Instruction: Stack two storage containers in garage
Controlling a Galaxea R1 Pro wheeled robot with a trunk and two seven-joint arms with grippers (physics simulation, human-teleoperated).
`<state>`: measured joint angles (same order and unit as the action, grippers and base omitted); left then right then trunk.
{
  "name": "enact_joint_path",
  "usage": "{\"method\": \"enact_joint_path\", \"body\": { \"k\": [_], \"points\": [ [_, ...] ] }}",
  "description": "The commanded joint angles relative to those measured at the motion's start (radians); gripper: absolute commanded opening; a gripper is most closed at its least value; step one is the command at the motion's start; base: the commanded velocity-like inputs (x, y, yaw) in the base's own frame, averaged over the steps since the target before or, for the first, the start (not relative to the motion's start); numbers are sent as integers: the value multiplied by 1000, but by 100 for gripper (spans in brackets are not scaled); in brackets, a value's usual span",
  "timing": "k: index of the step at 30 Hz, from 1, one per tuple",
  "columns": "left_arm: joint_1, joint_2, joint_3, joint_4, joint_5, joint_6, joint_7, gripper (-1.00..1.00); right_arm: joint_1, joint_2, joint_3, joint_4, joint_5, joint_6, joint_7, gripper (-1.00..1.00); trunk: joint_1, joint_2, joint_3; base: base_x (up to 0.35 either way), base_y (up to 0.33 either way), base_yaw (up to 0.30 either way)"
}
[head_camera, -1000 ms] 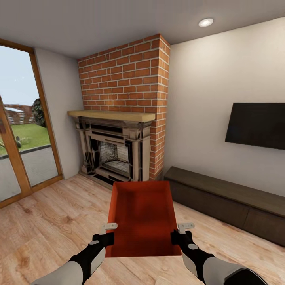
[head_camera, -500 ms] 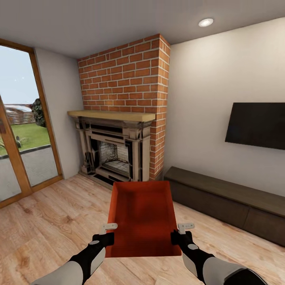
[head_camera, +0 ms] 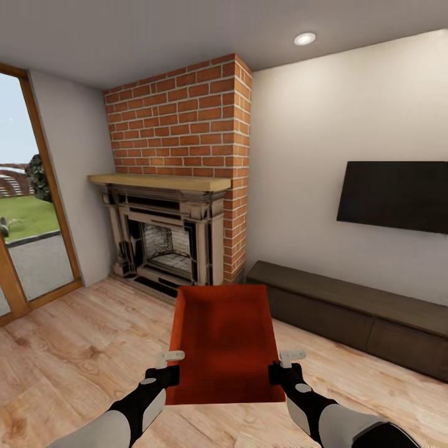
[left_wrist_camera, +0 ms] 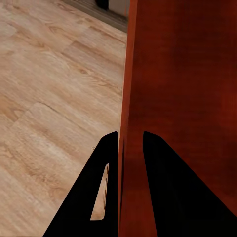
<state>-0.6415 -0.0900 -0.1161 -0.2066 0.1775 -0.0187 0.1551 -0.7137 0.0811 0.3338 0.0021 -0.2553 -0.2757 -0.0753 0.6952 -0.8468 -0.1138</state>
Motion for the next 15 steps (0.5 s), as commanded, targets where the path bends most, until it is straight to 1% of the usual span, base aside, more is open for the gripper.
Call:
{"method": "enact_joint_path", "body": {
  "k": [1, 15],
  "points": [
    [-1, 1, 13, -4, -10, -13, 18, -100, -1, 0, -16, 18, -32, -7, -9, -100, 0, -1, -1, 0, 0, -243],
    [-1, 1, 13, -6, -11, -14, 17, -100, -1, 0, -16, 18, -33, -7, -9, -100, 0, -1, -1, 0, 0, -246]
  ]
}}
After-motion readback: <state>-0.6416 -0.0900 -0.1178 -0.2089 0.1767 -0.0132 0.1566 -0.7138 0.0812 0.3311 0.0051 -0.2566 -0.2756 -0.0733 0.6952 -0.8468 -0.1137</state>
